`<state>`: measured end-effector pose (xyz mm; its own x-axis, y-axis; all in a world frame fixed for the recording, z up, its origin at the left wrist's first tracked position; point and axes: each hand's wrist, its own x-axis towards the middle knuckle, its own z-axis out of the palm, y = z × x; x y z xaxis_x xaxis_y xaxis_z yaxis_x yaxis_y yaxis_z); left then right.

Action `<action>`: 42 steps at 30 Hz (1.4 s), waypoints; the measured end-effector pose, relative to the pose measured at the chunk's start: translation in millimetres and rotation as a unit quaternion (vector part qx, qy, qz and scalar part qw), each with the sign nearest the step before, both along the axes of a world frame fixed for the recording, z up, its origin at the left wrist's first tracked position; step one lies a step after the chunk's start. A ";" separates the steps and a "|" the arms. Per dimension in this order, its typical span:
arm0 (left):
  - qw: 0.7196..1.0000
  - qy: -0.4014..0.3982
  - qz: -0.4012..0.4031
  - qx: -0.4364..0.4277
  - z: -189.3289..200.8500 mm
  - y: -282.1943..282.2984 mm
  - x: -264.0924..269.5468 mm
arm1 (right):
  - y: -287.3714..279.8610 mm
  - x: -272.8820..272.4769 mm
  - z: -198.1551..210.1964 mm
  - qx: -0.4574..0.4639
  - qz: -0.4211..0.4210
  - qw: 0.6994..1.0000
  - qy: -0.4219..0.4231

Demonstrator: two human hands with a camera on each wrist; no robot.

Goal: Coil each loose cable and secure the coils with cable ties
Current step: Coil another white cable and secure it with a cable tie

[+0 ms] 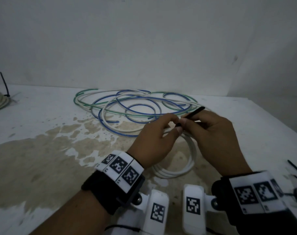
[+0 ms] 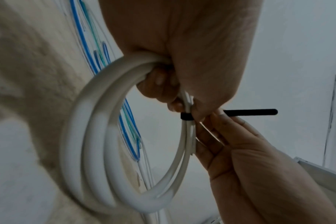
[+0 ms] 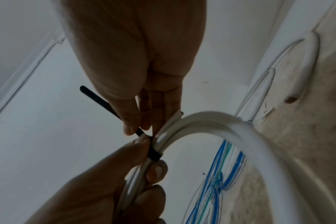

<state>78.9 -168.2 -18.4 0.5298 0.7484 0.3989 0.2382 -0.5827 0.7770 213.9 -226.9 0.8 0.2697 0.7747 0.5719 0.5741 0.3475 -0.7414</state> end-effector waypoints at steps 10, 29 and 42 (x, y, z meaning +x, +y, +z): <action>0.989 -0.057 -0.055 -0.125 5.7 0.9 -1.8 | 0.0 -2.4 2.7 0.010 -0.048 0.998 -0.034; 0.956 -0.201 -0.022 -0.212 6.6 4.1 -2.2 | 4.3 8.4 -5.7 -0.086 -0.013 0.996 -0.011; 0.968 -0.177 -0.020 -0.179 5.7 2.6 -0.1 | 6.4 2.3 -7.3 -0.020 0.015 0.999 0.022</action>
<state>78.8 -165.6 -12.7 0.4384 0.8541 0.2799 -0.0972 -0.2646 0.9594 216.1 -220.5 -6.4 0.2713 0.8050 0.5275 0.5299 0.3326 -0.7801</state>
